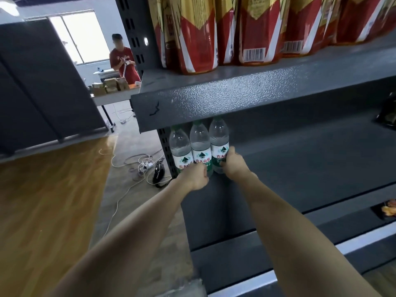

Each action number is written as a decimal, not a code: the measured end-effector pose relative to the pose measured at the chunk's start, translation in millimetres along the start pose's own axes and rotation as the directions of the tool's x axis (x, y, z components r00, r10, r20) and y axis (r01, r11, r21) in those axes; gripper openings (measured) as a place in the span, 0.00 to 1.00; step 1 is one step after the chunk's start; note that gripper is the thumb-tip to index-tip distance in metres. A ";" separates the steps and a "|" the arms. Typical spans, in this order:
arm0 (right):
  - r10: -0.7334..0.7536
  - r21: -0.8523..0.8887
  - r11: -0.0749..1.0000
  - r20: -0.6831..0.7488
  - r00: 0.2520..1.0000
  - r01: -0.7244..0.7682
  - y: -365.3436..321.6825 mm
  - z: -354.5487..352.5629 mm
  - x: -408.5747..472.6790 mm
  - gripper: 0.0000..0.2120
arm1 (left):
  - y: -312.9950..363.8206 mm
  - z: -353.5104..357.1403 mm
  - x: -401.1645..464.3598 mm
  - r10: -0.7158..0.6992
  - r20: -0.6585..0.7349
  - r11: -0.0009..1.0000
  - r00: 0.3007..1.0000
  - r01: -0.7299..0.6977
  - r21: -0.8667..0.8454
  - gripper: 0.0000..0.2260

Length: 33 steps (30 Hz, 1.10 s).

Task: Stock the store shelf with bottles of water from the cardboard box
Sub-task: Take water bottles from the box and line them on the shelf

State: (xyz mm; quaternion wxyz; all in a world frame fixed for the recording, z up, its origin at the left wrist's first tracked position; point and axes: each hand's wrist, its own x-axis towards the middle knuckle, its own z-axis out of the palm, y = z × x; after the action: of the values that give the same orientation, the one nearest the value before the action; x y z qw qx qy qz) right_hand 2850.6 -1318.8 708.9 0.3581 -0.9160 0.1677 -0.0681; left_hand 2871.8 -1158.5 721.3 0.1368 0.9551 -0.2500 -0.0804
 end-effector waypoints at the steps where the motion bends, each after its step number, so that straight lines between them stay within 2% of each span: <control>1: 0.018 0.004 1.000 0.022 1.000 -0.018 -1.8 -0.8 -0.2 0.23 | 2.0 -1.4 -1.2 -0.003 -0.008 1.000 1.000 0.003 -0.008 0.07; 5: 0.083 0.023 0.996 0.138 0.987 -0.087 -0.3 -3.9 -20.7 0.26 | 13.1 -1.5 -22.3 -0.029 -0.029 0.999 0.999 0.029 -0.016 0.09; 8: 0.013 -0.076 0.997 0.122 0.992 -0.004 9.1 -12.7 -43.3 0.19 | 27.7 -4.6 -43.7 -0.048 -0.045 0.999 0.998 0.048 -0.017 0.08; 14: -0.139 -0.176 0.972 0.098 0.985 0.154 39.9 -50.1 -101.2 0.16 | 71.7 -6.0 -97.7 -0.108 -0.097 0.992 0.990 0.113 0.052 0.04; 18: -0.212 -0.174 0.959 0.094 0.973 0.225 68.7 -90.1 -144.3 0.11 | 112.9 5.3 -142.6 -0.156 -0.100 0.985 0.983 0.162 0.056 0.06; 21: -0.219 -0.174 0.956 0.105 0.970 0.235 91.9 -114.0 -177.2 0.10 | 148.7 17.4 -178.3 -0.179 -0.156 0.980 0.971 0.190 0.061 0.01; 24: -0.203 -0.188 0.954 0.170 0.964 0.233 107.7 -126.8 -212.9 0.10 | 178.8 29.1 -213.1 -0.212 -0.148 0.971 0.966 0.225 0.080 0.06; 28: -0.223 -0.186 0.942 0.271 0.936 0.278 120.7 -126.3 -258.8 0.04 | 202.1 41.0 -255.4 -0.271 -0.104 0.956 0.957 0.280 0.091 0.09; 33: -0.225 -0.155 0.937 0.422 0.878 0.314 138.4 -98.5 -309.0 0.03 | 201.0 63.5 -297.0 -0.334 -0.042 0.933 0.942 0.337 0.128 0.11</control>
State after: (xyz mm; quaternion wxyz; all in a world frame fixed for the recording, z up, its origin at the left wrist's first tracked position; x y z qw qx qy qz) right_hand 2502.0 -1366.3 685.9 0.2685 -0.9586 -0.0322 0.0891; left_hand 2510.1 -1192.5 746.9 0.0594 0.9915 -0.0868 -0.0766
